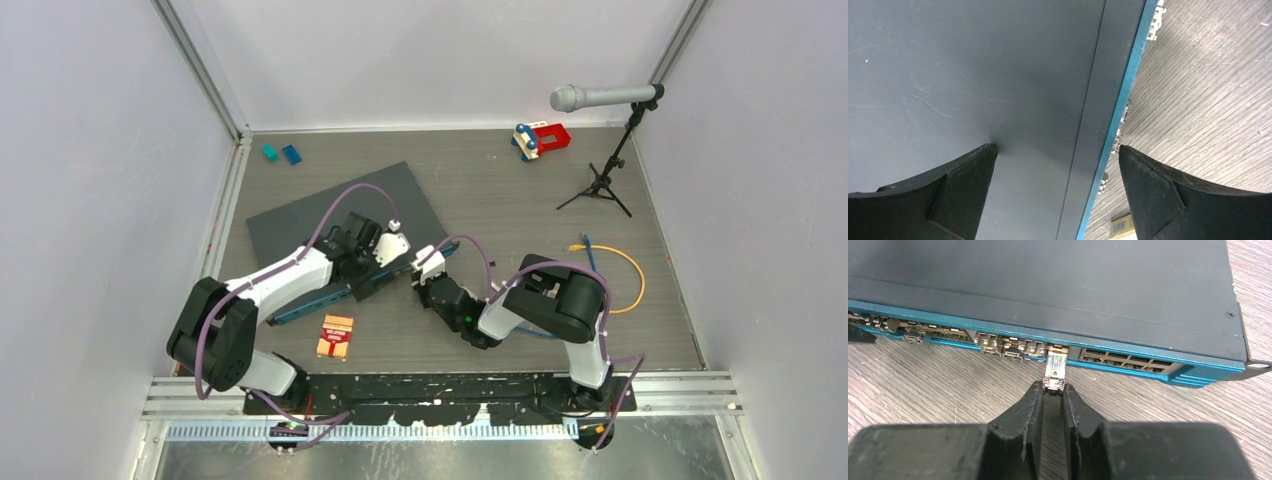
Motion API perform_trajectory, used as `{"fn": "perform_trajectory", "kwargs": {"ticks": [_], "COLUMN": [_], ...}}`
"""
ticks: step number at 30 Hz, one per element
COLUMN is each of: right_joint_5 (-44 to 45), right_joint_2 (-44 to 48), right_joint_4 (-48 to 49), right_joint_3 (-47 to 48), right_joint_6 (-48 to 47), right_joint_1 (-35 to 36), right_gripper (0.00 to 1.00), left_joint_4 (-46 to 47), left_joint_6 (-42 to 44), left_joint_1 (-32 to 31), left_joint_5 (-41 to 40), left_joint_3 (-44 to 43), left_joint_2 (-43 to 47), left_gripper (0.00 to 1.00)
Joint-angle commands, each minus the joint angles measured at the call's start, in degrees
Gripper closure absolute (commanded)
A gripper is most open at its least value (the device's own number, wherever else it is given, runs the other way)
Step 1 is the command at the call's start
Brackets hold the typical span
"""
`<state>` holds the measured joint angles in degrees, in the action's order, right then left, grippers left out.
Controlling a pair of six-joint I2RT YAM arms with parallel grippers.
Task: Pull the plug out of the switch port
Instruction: Pull the plug from the switch port, then place the plug at the center of the board.
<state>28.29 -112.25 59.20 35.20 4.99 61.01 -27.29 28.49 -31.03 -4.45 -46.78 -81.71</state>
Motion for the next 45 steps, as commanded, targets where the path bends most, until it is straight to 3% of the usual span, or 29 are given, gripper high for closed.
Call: {"fn": "perform_trajectory", "kwargs": {"ticks": [1,7,21,30,33,37,39,45], "right_joint_5": [3.52,0.46,-17.71,-17.1,-21.21,-30.1,-30.22,-29.45], "right_joint_2": [2.64,4.82,12.42,19.82,23.5,27.19,28.38,30.6], "right_joint_4": [0.48,-0.51,-23.42,-32.05,-40.79,-58.94,-67.81,-75.94], "right_joint_3": [-1.23,-2.42,-0.26,0.11,2.8,10.15,12.52,12.67], "right_joint_6": [-1.71,-2.41,3.04,0.89,-0.71,-3.3,-6.44,-11.96], "right_joint_1": [0.66,0.75,0.6,-1.51,-5.17,-12.36,-14.51,-21.86], "right_gripper": [1.0,1.0,1.0,1.0,1.0,1.0,1.0,1.0], "left_joint_4": [1.28,1.01,0.54,0.85,0.25,-0.2,-0.17,-0.08], "left_joint_6": [-1.44,-1.59,1.27,1.06,1.11,0.87,0.78,0.74], "left_joint_1": [-0.14,-0.09,0.24,0.52,0.77,1.12,1.17,1.23], "left_joint_5": [-1.74,-1.68,0.77,1.46,1.78,2.14,2.37,3.27], "left_joint_3": [-2.48,-3.17,-4.81,-3.98,-4.54,-5.6,-6.04,-6.5], "left_joint_2": [-0.85,-0.77,0.32,1.28,1.45,1.47,1.33,1.52], "left_gripper": [0.05,0.05,0.0,0.0,0.0,0.0,0.0,0.0]}}
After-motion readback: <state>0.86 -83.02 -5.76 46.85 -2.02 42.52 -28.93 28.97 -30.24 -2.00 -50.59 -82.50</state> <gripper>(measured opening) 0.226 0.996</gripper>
